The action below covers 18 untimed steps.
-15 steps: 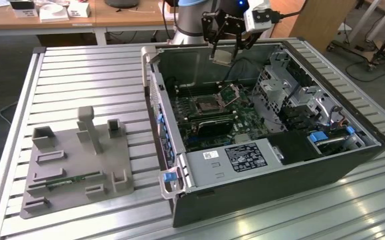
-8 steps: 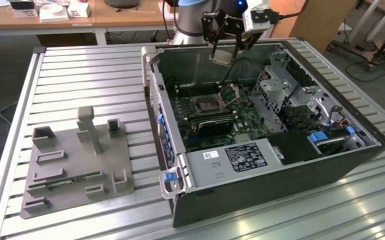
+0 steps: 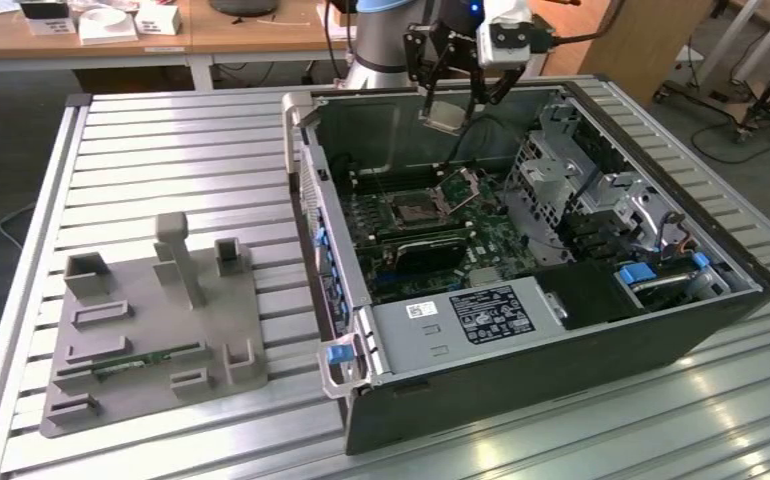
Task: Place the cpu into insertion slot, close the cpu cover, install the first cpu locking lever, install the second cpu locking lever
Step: 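Place the cpu into insertion slot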
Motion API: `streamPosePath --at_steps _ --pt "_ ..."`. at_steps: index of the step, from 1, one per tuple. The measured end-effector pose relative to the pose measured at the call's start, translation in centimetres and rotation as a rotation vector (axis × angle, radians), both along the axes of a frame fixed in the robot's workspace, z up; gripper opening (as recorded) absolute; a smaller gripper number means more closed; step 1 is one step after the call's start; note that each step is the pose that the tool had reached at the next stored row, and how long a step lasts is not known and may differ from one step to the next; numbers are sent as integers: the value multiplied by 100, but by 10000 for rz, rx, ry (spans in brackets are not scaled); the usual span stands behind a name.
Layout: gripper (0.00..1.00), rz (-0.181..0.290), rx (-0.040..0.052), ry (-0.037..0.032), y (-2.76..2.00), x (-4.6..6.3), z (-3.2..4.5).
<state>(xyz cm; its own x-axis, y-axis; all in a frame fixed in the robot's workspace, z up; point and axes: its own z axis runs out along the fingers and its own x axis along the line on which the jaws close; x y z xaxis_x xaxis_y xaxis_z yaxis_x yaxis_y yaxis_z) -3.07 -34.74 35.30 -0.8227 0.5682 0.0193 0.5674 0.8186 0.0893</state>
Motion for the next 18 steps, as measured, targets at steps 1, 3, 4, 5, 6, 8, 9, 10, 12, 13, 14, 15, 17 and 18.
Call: streamPosePath --at_steps 1,3,4,5,6,8,9,10,12,13,14,15,17,18 --pt "55 -180 1 0 0 0 -5" --pt "55 -539 1 0 0 0 -14" --pt "55 -737 0 0 0 0 -19" --pt "55 -915 0 0 0 0 -24" --pt "55 -1090 0 0 0 0 -28" --pt "55 -1450 0 0 0 0 -38" --pt "55 -1630 0 0 0 0 -42" --pt "55 -1826 0 0 0 0 -47" --pt "55 -2179 0 0 0 0 -55" --pt "55 -2344 0 0 0 0 -58" --pt "55 -2497 -1 0 0 0 -61" --pt "55 -2647 0 0 0 0 -64" --pt "55 -2950 1 0 0 0 -69" --pt "55 -3086 0 0 0 0 -71"
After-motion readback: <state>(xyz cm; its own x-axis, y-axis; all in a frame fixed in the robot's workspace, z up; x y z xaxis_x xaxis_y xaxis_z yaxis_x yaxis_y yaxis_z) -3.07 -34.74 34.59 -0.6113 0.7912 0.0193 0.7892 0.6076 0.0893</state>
